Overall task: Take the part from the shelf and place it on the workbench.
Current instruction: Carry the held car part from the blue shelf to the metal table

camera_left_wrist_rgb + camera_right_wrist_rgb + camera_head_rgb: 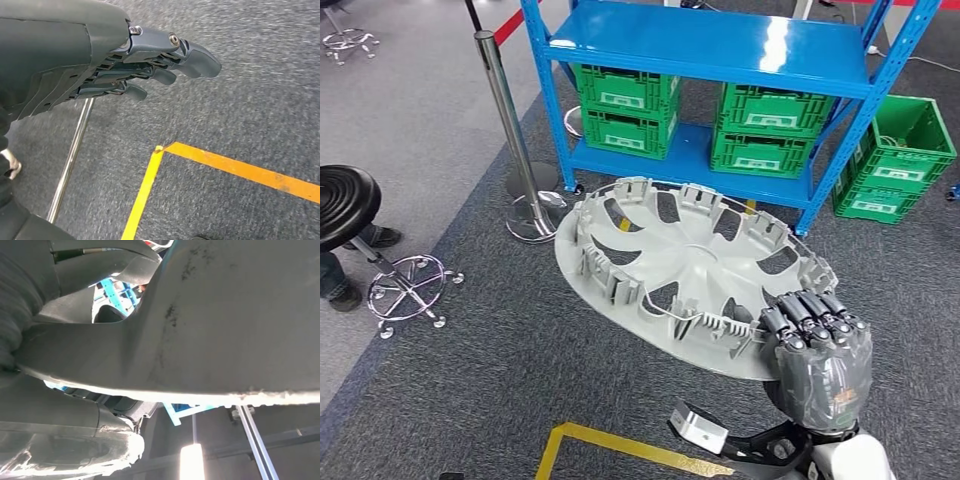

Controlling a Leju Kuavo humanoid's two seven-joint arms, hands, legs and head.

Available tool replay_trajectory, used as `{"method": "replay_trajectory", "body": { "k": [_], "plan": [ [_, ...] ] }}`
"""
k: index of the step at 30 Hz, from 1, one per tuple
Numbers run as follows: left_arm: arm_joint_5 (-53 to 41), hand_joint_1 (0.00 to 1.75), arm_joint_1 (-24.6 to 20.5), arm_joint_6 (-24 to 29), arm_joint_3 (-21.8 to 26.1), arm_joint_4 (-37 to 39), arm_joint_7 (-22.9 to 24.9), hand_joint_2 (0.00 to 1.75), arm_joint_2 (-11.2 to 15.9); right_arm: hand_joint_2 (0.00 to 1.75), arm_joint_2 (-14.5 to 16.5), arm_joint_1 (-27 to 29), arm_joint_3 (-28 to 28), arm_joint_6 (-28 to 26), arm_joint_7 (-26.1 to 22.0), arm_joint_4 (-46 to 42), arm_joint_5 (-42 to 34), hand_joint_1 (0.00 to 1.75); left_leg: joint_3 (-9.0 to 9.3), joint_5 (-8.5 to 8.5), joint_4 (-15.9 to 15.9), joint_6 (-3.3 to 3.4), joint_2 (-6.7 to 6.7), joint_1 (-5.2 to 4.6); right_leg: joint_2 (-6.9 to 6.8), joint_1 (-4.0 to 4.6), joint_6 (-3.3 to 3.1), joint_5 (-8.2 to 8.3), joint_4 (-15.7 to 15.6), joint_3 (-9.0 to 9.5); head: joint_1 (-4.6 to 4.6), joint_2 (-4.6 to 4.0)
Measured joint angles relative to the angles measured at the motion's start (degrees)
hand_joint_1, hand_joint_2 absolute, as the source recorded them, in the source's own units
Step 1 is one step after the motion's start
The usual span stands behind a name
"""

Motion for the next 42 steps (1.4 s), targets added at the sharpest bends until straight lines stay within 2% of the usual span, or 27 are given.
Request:
{"method": "replay_trajectory", "body": {
  "k": [1,4,6,8,10,11,12,15,16,18,19,21,23,24,25,26,28,29,31,32,34,35,36,38,40,41,42],
  "plan": [
    [-0.09,0.0,0.03,-0.01,0.0,0.0,0.09,1.75,0.01,1.75,0.0,-0.04,0.0,0.06,-0.09,0.01,0.0,1.75,-0.17,0.18,0.09,-0.33,-0.34,-0.05,0.25,0.09,-0.35,0.06,-0.82,0.33,-0.03,0.0],
    [-0.31,0.0,0.38,-0.01,0.02,-0.01,0.31,1.75,0.11,1.75,0.0,-0.07,-0.04,0.25,-0.27,0.02,0.0,1.75,-0.58,0.27,0.41,-1.19,-0.81,0.11,-1.31,0.25,-1.63,0.69,-0.76,0.32,-0.07,0.0],
    [-0.32,0.0,0.5,-0.01,0.02,-0.02,0.35,1.75,0.2,1.75,0.0,-0.08,-0.08,0.29,-0.28,0.03,0.0,1.75,-2.17,-2.55,4.12,-1.71,0.78,0.13,-2.52,0.07,-2.35,1.15,-0.83,0.42,-0.38,0.0],
    [-0.33,0.0,0.46,-0.03,0.01,-0.02,0.38,1.75,0.15,1.75,0.0,-0.06,-0.16,0.29,-0.28,0.07,0.0,1.75,-5.27,-7.16,12.02,-2.19,2.7,0.24,-3.75,0.18,-2.57,1.31,-0.76,0.31,-0.66,0.0],
    [-0.36,0.0,0.48,-0.08,0.01,-0.02,0.38,1.75,0.1,1.75,0.0,-0.05,-0.27,0.34,-0.28,0.16,0.0,1.75,-6.98,-9.23,17.45,-2.33,3.31,0.42,-5.12,0.29,-2.57,1.31,-0.73,0.18,-0.67,0.0],
    [-0.39,0.0,0.52,-0.15,0.01,-0.02,0.38,1.75,0.09,1.75,0.0,-0.06,-0.31,0.38,-0.28,0.2,0.0,1.75,-6.4,-8.71,17.14,-2.24,3.44,0.45,-5.79,0.35,-2.54,1.28,-0.73,0.19,-0.67,0.0],
    [-0.47,0.0,0.56,-0.25,0.01,-0.02,0.39,1.75,0.12,1.75,0.0,-0.09,-0.34,0.43,-0.28,0.22,0.0,1.75,-4.7,-7.29,14.55,-2.0,3.71,0.42,-6.41,0.41,-2.49,1.21,-0.73,0.27,-0.67,0.0],
    [-0.87,0.0,0.39,-0.58,-0.03,-0.02,0.41,1.75,0.31,1.75,0.0,-0.17,-0.39,0.53,-0.29,0.23,0.0,1.75,1.66,-3.68,3.54,-0.65,6.83,-0.43,-8.11,0.83,-1.96,0.78,-0.65,0.53,-0.66,0.0],
    [-0.96,0.0,0.3,-0.63,-0.05,-0.02,0.42,1.75,0.35,1.75,0.0,-0.18,-0.4,0.56,-0.31,0.23,0.0,1.75,2.47,-3.56,1.85,-0.27,7.54,-0.73,-8.68,0.98,-1.73,0.63,-0.62,0.53,-0.63,0.0],
    [-1.02,0.0,0.34,-0.66,-0.07,-0.02,0.44,1.75,0.36,1.75,0.0,-0.23,-0.42,0.59,-0.35,0.23,0.0,1.75,2.38,-3.78,1.24,0.21,6.91,-0.91,-9.86,1.14,-1.21,0.42,-0.7,0.63,-0.61,0.0],
    [-1.05,0.0,0.48,-0.66,-0.07,-0.02,0.45,1.75,0.34,1.75,0.0,-0.26,-0.42,0.6,-0.38,0.23,0.0,1.75,2.43,-3.67,1.0,0.46,6.28,-0.79,-9.87,1.09,-0.94,0.1,-0.61,0.69,-0.6,0.0],
    [-1.06,0.0,0.56,-0.66,-0.07,-0.02,0.46,1.75,0.37,1.75,0.0,-0.25,-0.41,0.62,-0.41,0.23,0.0,1.75,2.61,-3.37,0.49,1.09,5.0,-0.42,-7.24,0.92,-0.43,-1.95,2.17,-0.43,-0.44,-0.01],
    [-1.07,0.0,0.35,-0.67,-0.07,-0.02,0.47,1.75,0.41,1.75,-0.01,-0.18,-0.4,0.62,-0.45,0.24,0.0,1.75,2.51,-3.19,0.37,1.53,3.66,-0.28,-3.72,0.73,-0.21,-5.54,9.29,-3.91,-0.22,-0.01],
    [-1.09,0.0,0.28,-0.68,-0.08,-0.02,0.48,1.75,0.39,1.75,-0.02,-0.14,-0.4,0.62,-0.45,0.26,0.0,1.75,2.4,-3.15,0.38,1.64,2.92,-0.32,-3.01,0.69,-0.15,-6.93,13.06,-5.87,-0.2,0.0],
    [-1.17,0.0,0.29,-0.7,-0.08,-0.02,0.49,1.75,0.35,1.75,-0.02,-0.11,-0.4,0.62,-0.45,0.28,0.0,1.75,2.34,-3.09,0.39,1.67,2.18,-0.36,-2.73,0.68,-0.14,-7.39,15.46,-7.25,-0.16,0.0],
    [-1.29,0.0,0.36,-0.71,-0.09,-0.02,0.49,1.75,0.32,1.75,-0.02,-0.07,-0.4,0.61,-0.46,0.31,0.0,1.75,2.32,-3.03,0.4,1.64,1.39,-0.39,-2.61,0.68,-0.16,-6.65,15.74,-7.65,-0.15,0.0],
    [-1.7,0.0,0.5,-0.71,-0.09,-0.08,0.5,1.75,0.08,1.75,-0.02,0.41,-0.5,0.56,-0.59,0.23,0.0,1.75,2.38,-2.88,0.47,1.46,-0.28,-0.39,-1.92,0.59,-0.3,-2.5,10.1,-5.33,-0.15,0.0],
    [-1.9,0.0,0.56,-0.71,-0.09,-0.19,0.56,1.75,-0.23,1.75,-0.02,0.89,-0.64,0.52,-0.73,0.0,0.0,1.75,2.35,-2.8,0.54,1.31,-1.06,-0.42,-0.5,0.44,-0.44,-0.62,6.02,-3.45,-0.17,0.0],
    [-2.27,0.0,0.66,-0.7,-0.09,-0.5,0.76,1.75,-1.13,1.75,-0.02,2.24,-0.96,0.41,-1.12,-0.83,0.0,1.75,1.94,-2.62,0.86,0.83,-2.46,-0.45,2.07,0.19,-0.68,1.05,0.52,-1.01,-0.22,0.0],
    [-2.44,0.0,0.79,-0.71,-0.09,-0.61,0.88,1.75,-1.54,1.75,-0.02,2.77,-1.08,0.34,-1.28,-1.2,0.0,1.75,1.65,-2.46,0.93,0.46,-3.08,-0.35,2.72,0.23,-0.86,0.95,-0.19,-0.64,-0.22,0.0],
    [-2.73,0.0,1.06,-0.73,-0.08,-0.86,1.14,1.75,-1.97,1.75,-0.02,3.33,-1.18,0.27,-1.47,-1.54,0.0,1.75,1.14,-2.13,1.0,-0.31,-4.1,-0.08,1.57,0.32,-1.41,1.33,-0.53,-0.38,-0.17,0.0],
    [-2.81,0.0,1.13,-0.78,-0.07,-1.04,1.27,1.75,-2.05,1.75,-0.02,3.38,-1.21,0.26,-1.48,-1.55,0.0,1.75,0.83,-2.41,1.46,-0.64,-3.56,-0.09,0.82,0.25,-1.74,1.56,-0.71,-0.22,-0.34,0.0],
    [-2.84,0.0,1.12,-0.85,-0.07,-1.27,1.39,1.75,-2.06,1.75,-0.01,3.41,-1.24,0.25,-1.48,-1.54,0.0,1.75,0.18,-3.32,2.77,-0.96,-2.27,-0.17,-0.02,0.12,-2.0,1.75,-0.9,-0.14,-0.61,0.0],
    [-2.87,0.0,1.06,-1.09,-0.08,-1.53,1.54,1.75,-2.06,1.75,0.0,3.48,-1.34,0.19,-1.48,-1.51,0.0,1.75,-2.59,-6.94,8.89,-1.64,1.37,-0.13,-1.81,0.07,-2.27,1.82,-1.06,-0.04,-1.09,0.0],
    [-2.95,0.0,1.05,-1.31,-0.08,-1.6,1.59,1.75,-2.02,1.75,0.0,3.53,-1.44,0.08,-1.5,-1.44,0.0,1.75,-5.68,-9.87,15.84,-2.24,3.02,0.37,-3.71,0.12,-2.28,1.74,-1.04,-0.05,-1.14,0.0],
    [-2.98,0.0,1.08,-1.4,-0.08,-1.6,1.6,1.75,-1.96,1.75,0.0,3.53,-1.48,0.04,-1.52,-1.39,0.0,1.75,-6.09,-9.89,17.01,-2.43,3.29,0.62,-4.58,0.12,-2.23,1.67,-1.04,-0.03,-1.18,0.0],
    [-3.01,0.0,1.11,-1.45,-0.07,-1.61,1.61,1.75,-1.87,1.75,0.0,3.53,-1.5,0.01,-1.57,-1.34,0.0,1.75,-5.31,-8.87,15.91,-2.56,3.53,0.82,-5.39,0.11,-2.14,1.59,-1.03,0.04,-1.17,0.0]
  ]
}}
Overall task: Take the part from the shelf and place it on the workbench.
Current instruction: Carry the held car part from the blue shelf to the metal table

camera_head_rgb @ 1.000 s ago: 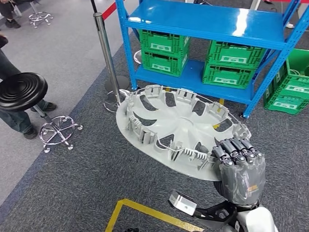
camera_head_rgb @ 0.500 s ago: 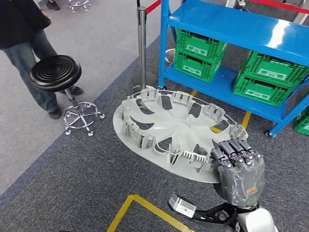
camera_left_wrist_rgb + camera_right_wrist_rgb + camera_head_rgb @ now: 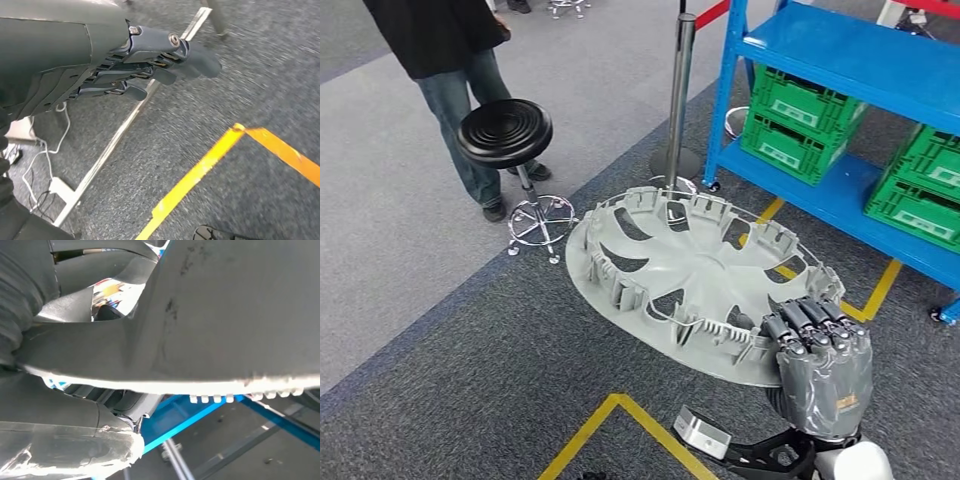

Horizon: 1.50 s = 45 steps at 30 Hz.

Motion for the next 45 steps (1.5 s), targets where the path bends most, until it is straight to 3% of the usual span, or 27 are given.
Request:
{"method": "replay_trajectory", "body": {
  "k": [2,4,5,7,8,10,11,13,14,15,16,18,20,21,23,25,27,29,30,33,34,36,38,40,42,44,45],
  "plan": [
    [-0.06,0.0,0.01,-0.11,0.01,-0.02,0.01,1.75,0.22,1.75,0.0,-0.05,-0.03,-0.03,-0.09,0.05,0.0,1.75,4.24,3.29,-7.24,0.0,1.82,0.1,-1.39,0.01,0.33,-0.27,0.0,0.33,-0.02,0.0],
    [-0.15,0.0,-0.18,-0.17,-0.01,-0.04,0.02,1.75,0.32,1.75,0.0,-0.11,-0.04,-0.1,-0.16,0.06,0.0,1.75,7.58,4.77,-13.25,0.72,3.94,-0.27,-2.53,0.33,0.97,-0.72,0.04,0.48,0.01,0.0],
    [-0.16,0.0,-0.24,-0.17,-0.01,-0.05,0.02,1.75,0.34,1.75,0.0,-0.17,-0.04,-0.14,-0.2,0.07,0.0,1.75,8.05,4.62,-14.3,1.21,4.38,-0.51,-3.08,0.5,1.32,-0.92,-0.02,0.55,0.03,0.0],
    [-0.18,0.0,-0.18,-0.15,-0.01,-0.06,0.02,1.75,0.42,1.75,0.0,-0.35,-0.03,-0.19,-0.26,0.08,0.0,1.75,7.96,4.54,-14.56,2.23,3.2,-0.69,-4.04,0.54,2.01,-1.18,-0.27,1.04,0.06,0.0],
    [-0.17,0.0,-0.08,-0.14,-0.01,-0.07,0.02,1.75,0.46,1.75,0.0,-0.45,-0.03,-0.19,-0.26,0.09,0.0,1.75,8.0,4.64,-14.71,2.64,2.59,-0.64,-3.51,0.43,2.31,-1.55,-0.03,1.11,0.11,0.0],
    [-0.18,0.0,-0.08,-0.1,0.0,-0.1,0.03,1.75,0.54,1.75,0.0,-0.51,-0.03,-0.24,-0.26,0.13,0.0,1.75,8.12,4.91,-14.99,3.47,1.32,-0.47,-0.58,0.22,2.68,-3.99,3.75,-0.47,0.32,0.0],
    [-0.18,0.0,-0.13,-0.1,-0.01,-0.11,0.04,1.75,0.55,1.75,0.0,-0.51,-0.03,-0.26,-0.26,0.15,0.0,1.75,8.07,4.94,-15.01,3.74,0.67,-0.51,1.17,0.2,2.67,-5.93,7.54,-2.34,0.47,0.0],
    [-0.19,0.0,-0.24,-0.1,-0.02,-0.11,0.04,1.75,0.57,1.75,0.0,-0.46,-0.02,-0.28,-0.26,0.19,0.0,1.75,8.02,4.94,-14.99,4.03,-0.79,-0.74,2.58,0.28,2.51,-8.9,15.47,-6.56,0.58,0.0],
    [-0.19,0.0,-0.23,-0.11,-0.02,-0.11,0.04,1.75,0.58,1.75,0.0,-0.46,-0.02,-0.28,-0.26,0.23,0.0,1.75,8.06,4.95,-14.98,4.08,-1.59,-0.88,2.74,0.34,2.35,-8.8,17.17,-7.8,0.59,0.0],
    [-0.19,0.0,-0.19,-0.12,-0.02,-0.11,0.04,1.75,0.6,1.75,0.0,-0.44,-0.01,-0.28,-0.26,0.27,0.0,1.75,8.14,4.95,-14.96,4.1,-2.41,-1.02,2.87,0.39,2.13,-7.51,16.62,-8.01,0.58,0.0],
    [-0.19,0.0,-0.16,-0.12,-0.02,-0.12,0.04,1.75,0.61,1.75,0.0,-0.44,-0.01,-0.28,-0.26,0.31,0.0,1.75,8.26,4.95,-14.94,4.1,-3.26,-1.14,3.19,0.43,1.83,-5.25,13.84,-7.12,0.57,0.0],
    [-0.24,0.0,-0.19,-0.14,-0.02,-0.11,0.04,1.75,0.62,1.75,0.0,-0.5,-0.01,-0.28,-0.26,0.33,0.0,1.75,8.38,4.94,-14.82,4.02,-4.81,-1.37,5.46,0.43,1.06,-0.84,5.75,-3.93,0.55,0.0],
    [-0.38,0.0,-0.27,-0.15,-0.02,-0.09,0.02,1.75,0.69,1.75,0.0,-0.64,-0.01,-0.34,-0.28,0.35,0.0,1.75,8.03,5.07,-14.69,3.58,-6.09,-1.31,7.33,0.49,0.66,0.64,1.24,-1.91,0.53,0.0],
    [-0.5,0.0,-0.25,-0.14,-0.02,-0.08,-0.01,1.75,0.78,1.75,0.0,-0.72,-0.01,-0.38,-0.3,0.39,0.0,1.75,7.76,5.23,-14.68,3.2,-6.69,-1.18,7.32,0.58,0.56,0.54,0.84,-1.69,0.52,0.0],
    [-0.86,0.0,-0.09,-0.12,-0.02,-0.03,-0.11,1.75,1.17,1.75,0.0,-0.85,-0.02,-0.43,-0.34,0.49,0.0,1.75,7.33,5.39,-14.6,2.5,-7.26,-0.93,6.02,0.65,0.25,0.97,0.27,-1.34,0.51,0.0],
    [-1.22,0.0,-0.05,-0.09,-0.02,0.12,-0.25,1.75,1.66,1.75,0.01,-0.94,-0.05,-0.48,-0.37,0.61,0.0,1.75,6.1,3.69,-12.11,1.92,-4.92,-1.03,4.47,0.47,-0.22,1.41,-0.52,-0.92,0.27,0.0],
    [-1.46,0.0,-0.23,-0.08,-0.03,0.45,-0.38,1.75,2.09,1.75,0.02,-1.1,-0.13,-0.6,-0.48,0.82,0.0,1.75,2.86,0.1,-5.5,1.3,-1.68,-0.82,2.8,0.48,-0.51,1.43,-0.77,-0.74,0.07,0.0],
    [-1.75,0.0,-0.32,-0.05,-0.04,0.89,-0.52,1.75,2.52,1.75,0.02,-1.38,-0.19,-0.68,-0.75,1.18,0.0,1.75,0.02,-1.8,0.17,0.7,-0.53,-0.25,1.13,0.51,-0.5,1.25,-0.76,-0.7,0.06,0.0],
    [-1.9,0.0,-0.28,0.0,-0.04,1.11,-0.58,1.75,2.72,1.75,0.02,-1.53,-0.2,-0.69,-0.9,1.39,0.0,1.75,-0.07,-1.22,0.39,0.44,-0.28,0.06,0.37,0.5,-0.4,1.14,-0.75,-0.63,0.07,0.0],
    [-2.19,0.0,-0.31,0.24,-0.05,1.7,-0.75,1.75,3.39,1.75,0.02,-1.9,-0.21,-0.74,-1.14,1.99,0.0,1.75,5.21,3.74,-9.12,0.05,2.1,0.43,-1.63,0.53,0.32,0.53,-0.68,-0.03,0.04,0.0],
    [-2.27,0.0,-0.45,0.32,-0.06,1.92,-0.8,1.75,3.6,1.75,0.02,-2.05,-0.21,-0.78,-1.19,2.16,0.0,1.75,6.85,4.64,-12.18,0.33,3.09,0.28,-2.22,0.66,0.68,0.25,-0.6,0.14,0.07,0.0],
    [-2.47,0.0,-0.66,0.5,-0.09,2.39,-0.82,1.75,3.99,1.75,0.02,-2.49,-0.17,-0.9,-1.23,2.5,0.0,1.75,7.84,4.59,-14.44,1.22,3.77,-0.2,-3.36,0.91,1.37,-0.18,-0.54,0.41,0.13,0.0],
    [-2.71,0.0,-0.52,0.65,-0.09,2.74,-0.82,1.75,4.42,1.75,0.02,-2.96,-0.13,-0.98,-1.19,2.74,0.0,1.75,7.7,4.66,-14.66,2.2,2.51,-0.24,-4.01,0.75,1.99,-0.57,-0.56,0.64,0.11,0.0],
    [-2.99,0.0,-0.43,0.77,-0.09,3.0,-0.79,1.75,4.77,1.75,0.01,-3.2,-0.1,-0.98,-1.01,2.86,0.0,1.75,7.81,4.79,-14.9,3.01,1.27,-0.13,-1.61,0.42,2.45,-2.32,1.9,-0.42,0.3,0.0],
    [-3.24,0.0,-0.59,0.81,-0.12,3.28,-0.73,1.75,4.95,1.75,0.01,-3.27,-0.08,-0.94,-0.83,2.99,0.0,1.75,7.84,4.79,-14.94,3.6,-0.01,-0.16,1.73,0.31,2.54,-5.78,9.14,-4.07,0.62,0.0],
    [-3.37,0.0,-0.7,0.81,-0.15,3.59,-0.63,1.75,5.02,1.75,0.0,-3.25,-0.04,-0.89,-0.7,3.17,0.0,1.75,7.88,4.74,-14.92,3.82,-1.48,-0.4,2.68,0.38,2.42,-7.84,16.16,-8.16,0.72,0.0],
    [-3.43,0.0,-0.68,0.81,-0.15,3.72,-0.56,1.75,5.04,1.75,0.0,-3.23,-0.01,-0.86,-0.61,3.27,0.0,1.75,7.96,4.72,-14.9,3.86,-2.29,-0.52,2.81,0.41,2.27,-7.25,17.02,-9.07,0.73,0.0]
  ]
}}
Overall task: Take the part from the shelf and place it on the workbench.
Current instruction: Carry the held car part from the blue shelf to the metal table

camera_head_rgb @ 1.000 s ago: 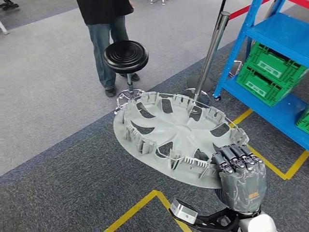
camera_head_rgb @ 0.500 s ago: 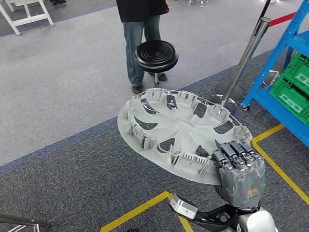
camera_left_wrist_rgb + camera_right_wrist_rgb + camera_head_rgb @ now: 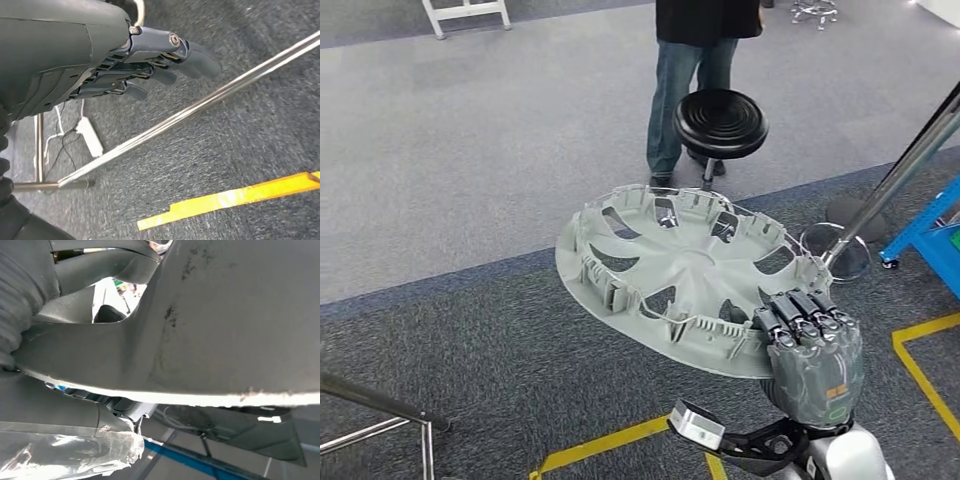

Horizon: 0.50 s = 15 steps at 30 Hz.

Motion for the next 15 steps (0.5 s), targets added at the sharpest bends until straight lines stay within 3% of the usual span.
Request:
{"method": "replay_trajectory", "body": {
  "k": [1,2,4,6,8,10,12,14,15],
  "plan": [
    [-0.08,0.0,0.03,0.0,0.0,0.09,0.08,1.75,0.04,1.75,0.0,0.02,0.04,0.01,0.11,0.09,0.0,1.75,0.13,-0.02,0.01,0.02,-0.84,-0.1,0.18,0.0,-0.22,1.78,-1.57,0.27,0.0,0.0],
    [-0.19,0.0,0.04,-0.01,-0.01,0.16,0.16,1.75,0.07,1.75,0.0,0.04,0.07,0.02,0.22,0.16,0.0,1.75,0.27,-0.04,0.01,0.01,-1.68,-0.17,0.79,0.01,-0.52,4.3,-5.1,1.53,0.01,0.0],
    [-0.43,0.0,0.0,-0.03,-0.04,0.3,0.26,1.75,0.09,1.75,0.0,0.03,0.09,0.0,0.4,0.21,0.0,1.75,0.33,-0.08,0.12,-0.19,-3.19,-0.26,3.37,-0.08,-1.06,7.96,-12.84,4.71,0.0,0.0],
    [-0.6,0.0,0.04,-0.07,-0.13,0.42,0.27,1.75,0.11,1.75,0.0,-0.02,0.14,-0.04,0.5,0.22,0.0,1.75,-0.12,0.08,0.2,-0.81,-4.42,-0.12,4.87,-0.06,-1.26,8.62,-16.1,6.28,0.01,0.0],
    [-0.7,0.0,0.25,-0.09,-0.17,0.49,0.27,1.75,0.22,1.75,0.0,-0.07,0.17,-0.08,0.54,0.22,0.0,1.75,-0.53,0.31,0.16,-1.57,-5.46,0.15,3.87,-0.02,-1.46,8.74,-16.54,6.67,0.01,0.0],
    [-0.75,0.0,0.42,-0.1,-0.17,0.59,0.28,1.75,0.34,1.75,0.0,-0.03,0.18,-0.1,0.57,0.22,0.01,1.75,-1.22,-0.76,1.63,-2.14,-3.37,0.03,2.38,-0.12,-1.96,9.03,-17.14,7.1,-0.21,0.0],
    [-0.82,0.0,0.31,-0.18,-0.19,0.72,0.29,1.75,0.4,1.75,0.0,0.07,0.17,-0.13,0.66,0.22,0.02,1.75,-3.93,-4.04,7.34,-2.69,0.38,-0.03,0.63,-0.05,-2.41,9.06,-17.47,7.4,-0.44,0.0],
    [-0.88,0.0,0.22,-0.3,-0.21,0.88,0.29,1.75,0.44,1.75,0.0,0.19,0.15,-0.16,0.71,0.22,0.02,1.75,-7.39,-6.92,14.32,-3.19,1.74,0.27,-1.12,0.07,-2.59,8.87,-17.46,7.44,-0.48,0.0],
    [-0.91,0.0,0.27,-0.34,-0.21,0.96,0.28,1.75,0.45,1.75,0.0,0.28,0.13,-0.18,0.7,0.22,0.02,1.75,-8.1,-6.98,15.77,-3.37,1.92,0.4,-1.93,0.09,-2.58,8.76,-17.46,7.48,-0.5,0.0]
  ]
}}
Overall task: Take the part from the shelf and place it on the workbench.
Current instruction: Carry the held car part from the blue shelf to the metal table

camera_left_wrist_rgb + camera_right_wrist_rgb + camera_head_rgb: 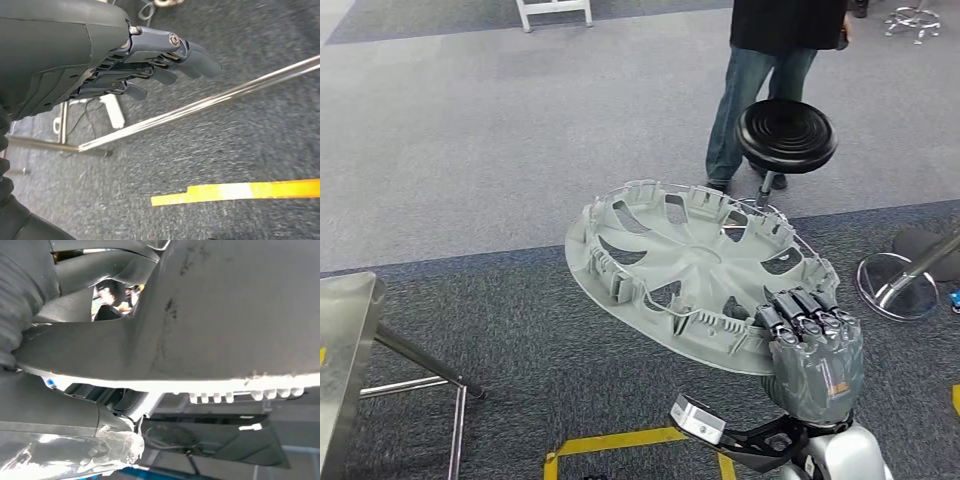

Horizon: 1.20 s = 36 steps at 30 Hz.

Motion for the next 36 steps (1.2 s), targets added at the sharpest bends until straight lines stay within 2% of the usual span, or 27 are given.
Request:
{"method": "replay_trajectory", "body": {
  "k": [1,2,4,6,8,9,11,13,14,15,16,17,18,20,21,22,23,24,26,28,29,30,31,32,33,35,36],
  "plan": [
    [-0.05,0.0,0.09,-0.03,0.01,0.05,-0.01,1.75,0.03,1.75,0.0,0.12,-0.02,-0.04,-0.04,0.0,0.0,1.75,0.38,0.96,-0.66,-0.11,0.16,0.1,-0.74,0.0,0.07,-0.11,0.0,0.08,0.0,0.0],
    [-0.1,0.0,0.17,-0.03,0.01,0.09,-0.01,1.75,0.08,1.75,0.0,0.23,-0.05,-0.08,-0.1,0.0,0.0,1.75,1.92,2.76,-3.46,-0.13,0.5,0.15,-1.45,0.0,0.17,-0.25,0.01,0.24,-0.02,0.0],
    [-0.22,0.0,0.15,-0.03,0.0,0.12,-0.05,1.75,0.2,1.75,0.0,0.37,-0.08,-0.17,-0.26,0.0,0.0,1.75,6.17,5.88,-11.13,0.11,2.56,-0.1,-2.68,0.18,0.61,-0.69,0.1,0.65,-0.02,0.0],
    [-0.38,0.0,-0.1,-0.02,-0.03,0.22,-0.2,1.75,0.32,1.75,0.0,0.43,-0.09,-0.32,-0.39,0.0,-0.01,1.75,8.27,6.53,-15.15,0.89,4.07,-0.54,-3.81,0.5,1.18,-1.14,0.26,0.87,0.11,0.0],
    [-0.64,0.0,-0.07,0.04,-0.05,0.43,-0.51,1.75,0.49,1.75,0.0,0.45,-0.09,-0.65,-0.52,0.0,-0.01,1.75,8.27,6.3,-15.49,1.82,3.27,-0.77,-4.99,0.56,1.71,-1.42,0.24,0.99,0.2,0.0],
    [-0.77,0.0,0.09,0.08,-0.05,0.52,-0.68,1.75,0.55,1.75,0.0,0.44,-0.09,-0.81,-0.57,0.01,-0.02,1.75,8.35,6.36,-15.67,2.16,2.64,-0.71,-4.77,0.45,2.01,-1.79,0.49,0.99,0.24,0.0],
    [-0.83,0.0,0.2,0.14,-0.05,0.62,-0.89,1.75,0.67,1.75,0.0,0.54,-0.1,-1.1,-0.67,0.01,-0.02,1.75,8.6,6.55,-16.02,2.87,1.49,-0.43,-2.27,0.17,2.47,-3.88,3.68,-0.35,0.49,-0.01],
    [-0.85,0.0,0.01,0.16,-0.05,0.69,-0.97,1.75,0.79,1.75,0.0,0.8,-0.19,-1.25,-0.83,0.02,-0.02,1.75,8.61,6.58,-16.08,3.26,0.28,-0.32,0.82,-0.03,2.59,-7.35,11.28,-4.09,0.87,-0.01],
    [-0.86,0.0,-0.09,0.16,-0.06,0.75,-1.0,1.75,0.84,1.75,0.0,0.95,-0.25,-1.26,-0.92,0.03,-0.02,1.75,8.64,6.57,-16.07,3.34,-0.45,-0.36,1.46,-0.07,2.6,-8.55,15.0,-6.17,0.96,0.0],
    [-0.88,0.0,-0.12,0.16,-0.07,0.84,-1.02,1.75,0.84,1.75,0.0,1.08,-0.32,-1.28,-0.98,0.04,-0.02,1.75,8.69,6.55,-16.06,3.35,-1.25,-0.4,1.76,-0.08,2.54,-8.73,17.16,-7.63,0.98,0.0],
    [-0.9,0.0,-0.1,0.16,-0.07,0.93,-1.04,1.75,0.84,1.75,0.0,1.19,-0.38,-1.29,-1.03,0.05,-0.02,1.75,8.77,6.54,-16.06,3.35,-2.06,-0.43,1.94,-0.06,2.43,-7.74,17.17,-8.1,0.99,0.0],
    [-0.91,0.0,-0.07,0.18,-0.07,1.02,-1.04,1.75,0.84,1.75,0.0,1.27,-0.42,-1.29,-1.05,0.07,-0.02,1.75,8.89,6.53,-16.05,3.32,-2.89,-0.44,2.24,-0.07,2.26,-5.69,14.8,-7.39,0.99,0.0],
    [-0.91,0.0,-0.05,0.2,-0.07,1.08,-1.04,1.75,0.83,1.75,0.0,1.32,-0.45,-1.29,-1.05,0.07,-0.02,1.75,8.99,6.5,-16.05,3.26,-3.69,-0.41,3.1,-0.12,2.06,-3.16,10.82,-5.83,1.01,0.0],
    [-0.92,0.0,-0.13,0.27,-0.07,1.16,-1.04,1.75,0.84,1.75,0.0,1.32,-0.48,-1.32,-1.06,0.07,-0.02,1.75,8.86,6.46,-15.9,2.84,-5.17,-0.44,6.06,-0.4,1.79,-0.17,3.57,-2.65,0.98,0.0],
    [-0.93,0.0,-0.16,0.29,-0.07,1.19,-1.04,1.75,0.85,1.75,0.0,1.32,-0.49,-1.34,-1.1,0.07,-0.02,1.75,8.62,6.51,-15.84,2.49,-5.84,-0.36,7.13,-0.46,1.75,0.22,1.69,-1.75,0.97,0.0],
    [-0.94,0.0,-0.14,0.3,-0.07,1.21,-1.04,1.75,0.87,1.75,0.0,1.3,-0.49,-1.37,-1.16,0.08,-0.02,1.75,8.35,6.62,-15.81,2.06,-6.5,-0.23,7.46,-0.43,1.69,0.03,1.13,-1.42,0.96,0.0],
    [-0.96,0.0,-0.06,0.31,-0.06,1.22,-1.02,1.75,0.89,1.75,0.01,1.29,-0.5,-1.38,-1.21,0.07,-0.02,1.75,8.13,6.76,-15.86,1.64,-7.22,-0.04,6.81,-0.35,1.56,0.1,0.96,-1.22,0.96,0.0],
    [-0.97,0.0,0.04,0.32,-0.05,1.24,-0.97,1.75,0.94,1.75,0.01,1.27,-0.52,-1.37,-1.27,0.08,-0.02,1.75,7.99,6.72,-15.74,1.3,-7.22,0.07,6.08,-0.32,1.3,0.21,0.78,-1.1,0.96,0.0],
    [-0.97,0.0,0.09,0.33,-0.03,1.3,-0.86,1.75,0.97,1.75,0.03,1.28,-0.56,-1.32,-1.29,0.07,-0.02,1.75,6.83,4.97,-13.27,0.74,-4.55,-0.05,4.36,-0.37,0.66,0.37,0.35,-0.76,0.68,0.0],
    [-0.97,0.0,-0.09,0.32,-0.03,1.39,-0.79,1.75,0.94,1.75,0.04,1.32,-0.62,-1.27,-1.29,0.07,-0.01,1.75,3.64,1.18,-6.5,0.32,-0.96,-0.1,2.54,-0.2,0.24,0.27,0.22,-0.61,0.44,0.0],
    [-0.97,0.0,-0.17,0.32,-0.03,1.43,-0.75,1.75,0.95,1.75,0.04,1.32,-0.64,-1.25,-1.29,0.07,-0.01,1.75,1.84,-0.45,-2.73,0.13,-0.3,-0.02,1.61,-0.09,0.14,0.18,0.24,-0.6,0.44,0.0],
    [-0.97,0.0,-0.15,0.32,-0.03,1.46,-0.7,1.75,0.95,1.75,0.04,1.33,-0.66,-1.24,-1.29,0.08,-0.01,1.75,0.67,-1.14,-0.23,0.02,-0.03,0.05,0.73,-0.02,0.08,0.08,0.25,-0.56,0.45,0.0],
    [-0.97,0.0,-0.08,0.32,-0.02,1.48,-0.66,1.75,0.97,1.75,0.04,1.33,-0.67,-1.23,-1.29,0.08,-0.02,1.75,0.52,-0.72,0.3,-0.03,0.09,0.07,-0.08,0.03,0.06,-0.03,0.26,-0.48,0.44,0.0],
    [-0.97,0.0,0.01,0.32,-0.01,1.5,-0.61,1.75,1.01,1.75,0.04,1.33,-0.67,-1.22,-1.29,0.09,-0.02,1.75,1.55,0.75,-1.49,0.03,0.28,0.06,-0.84,0.06,0.11,-0.15,0.27,-0.33,0.42,0.0],
    [-0.97,0.0,0.07,0.32,0.0,1.5,-0.59,1.75,1.04,1.75,0.05,1.32,-0.68,-1.22,-1.29,0.09,-0.02,1.75,3.52,2.79,-5.02,0.25,0.89,-0.02,-1.53,0.12,0.18,-0.31,0.27,-0.11,0.42,0.0],
    [-0.97,0.0,-0.05,0.3,0.01,1.51,-0.57,1.75,1.18,1.75,0.06,1.32,-0.67,-1.21,-1.28,0.09,-0.02,1.75,7.59,5.52,-12.55,1.07,3.8,-0.58,-2.74,0.42,0.54,-0.72,0.37,0.29,0.43,0.0],
    [-0.97,0.0,-0.17,0.29,0.01,1.51,-0.56,1.75,1.24,1.75,0.07,1.31,-0.66,-1.2,-1.27,0.09,-0.02,1.75,8.65,5.94,-14.69,1.49,4.95,-0.88,-3.35,0.59,0.76,-0.92,0.43,0.41,0.49,0.0]
  ]
}}
